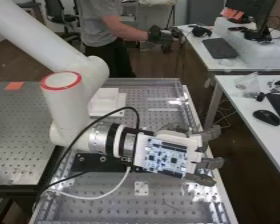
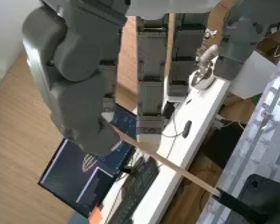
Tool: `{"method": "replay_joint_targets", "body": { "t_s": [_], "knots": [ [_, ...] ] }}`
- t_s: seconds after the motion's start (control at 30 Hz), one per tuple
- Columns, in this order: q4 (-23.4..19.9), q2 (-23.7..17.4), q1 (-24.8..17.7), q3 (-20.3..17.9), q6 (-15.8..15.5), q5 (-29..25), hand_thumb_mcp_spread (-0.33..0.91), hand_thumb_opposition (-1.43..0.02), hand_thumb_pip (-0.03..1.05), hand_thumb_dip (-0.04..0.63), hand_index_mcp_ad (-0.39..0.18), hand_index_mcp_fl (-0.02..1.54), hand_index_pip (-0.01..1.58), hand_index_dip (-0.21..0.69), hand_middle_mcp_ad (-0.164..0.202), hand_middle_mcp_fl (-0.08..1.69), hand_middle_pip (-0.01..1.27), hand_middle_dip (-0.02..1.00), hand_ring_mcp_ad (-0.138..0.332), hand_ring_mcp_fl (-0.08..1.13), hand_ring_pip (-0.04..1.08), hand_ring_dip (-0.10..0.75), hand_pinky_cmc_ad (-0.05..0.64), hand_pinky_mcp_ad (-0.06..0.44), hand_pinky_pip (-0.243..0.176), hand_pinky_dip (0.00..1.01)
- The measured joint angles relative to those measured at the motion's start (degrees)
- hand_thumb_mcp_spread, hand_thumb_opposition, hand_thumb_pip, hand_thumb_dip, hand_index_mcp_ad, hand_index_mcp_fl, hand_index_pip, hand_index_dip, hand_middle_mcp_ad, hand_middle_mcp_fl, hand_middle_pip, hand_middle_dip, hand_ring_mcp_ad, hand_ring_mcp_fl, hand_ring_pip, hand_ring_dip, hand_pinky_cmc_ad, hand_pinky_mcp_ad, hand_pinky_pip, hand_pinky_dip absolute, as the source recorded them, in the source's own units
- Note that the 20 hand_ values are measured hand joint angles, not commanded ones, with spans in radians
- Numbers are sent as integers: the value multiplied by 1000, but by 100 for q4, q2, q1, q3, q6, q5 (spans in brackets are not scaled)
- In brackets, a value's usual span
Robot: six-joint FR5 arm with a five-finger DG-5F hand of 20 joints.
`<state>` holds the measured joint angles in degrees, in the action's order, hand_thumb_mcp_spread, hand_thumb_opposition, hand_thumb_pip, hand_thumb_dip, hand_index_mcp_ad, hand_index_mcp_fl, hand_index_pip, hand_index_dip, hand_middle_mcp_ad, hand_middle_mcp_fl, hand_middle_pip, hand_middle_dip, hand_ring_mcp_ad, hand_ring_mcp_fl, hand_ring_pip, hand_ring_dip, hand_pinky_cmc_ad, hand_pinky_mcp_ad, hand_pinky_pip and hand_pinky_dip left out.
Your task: Grab the chopstick and place it in the clear container
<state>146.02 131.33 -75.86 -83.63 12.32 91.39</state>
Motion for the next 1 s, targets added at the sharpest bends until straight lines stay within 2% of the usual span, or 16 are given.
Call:
{"method": "replay_joint_targets", "body": {
  "t_s": [0.17,0.27,0.33,0.43,0.9,1.0],
  "knots": [
    [0,0,0,0,0,-1,545,-915,513,431,-239,557,353,363,44,1031,140,749,73,379,103,424,412,333,-12,143],
    [0,-1,0,-2,0,-1,545,-915,508,435,-239,637,358,379,45,1035,140,749,70,372,103,424,412,333,-12,143],
    [-11,-3,1,-5,2,1,545,-915,489,433,-239,637,358,379,45,1035,140,749,70,368,103,424,412,328,-12,143],
    [-23,-3,0,-9,4,-4,545,-915,468,433,-239,702,391,379,45,1033,140,752,70,368,103,424,412,326,-12,143],
    [-5,-3,-42,-13,5,-116,550,-915,445,417,-239,778,483,377,45,1033,143,764,68,368,103,424,412,326,-12,143],
    [-5,-3,-49,-15,5,-126,593,-922,447,417,-243,873,590,391,45,1051,145,770,68,368,106,424,412,326,-12,143]
  ]
}}
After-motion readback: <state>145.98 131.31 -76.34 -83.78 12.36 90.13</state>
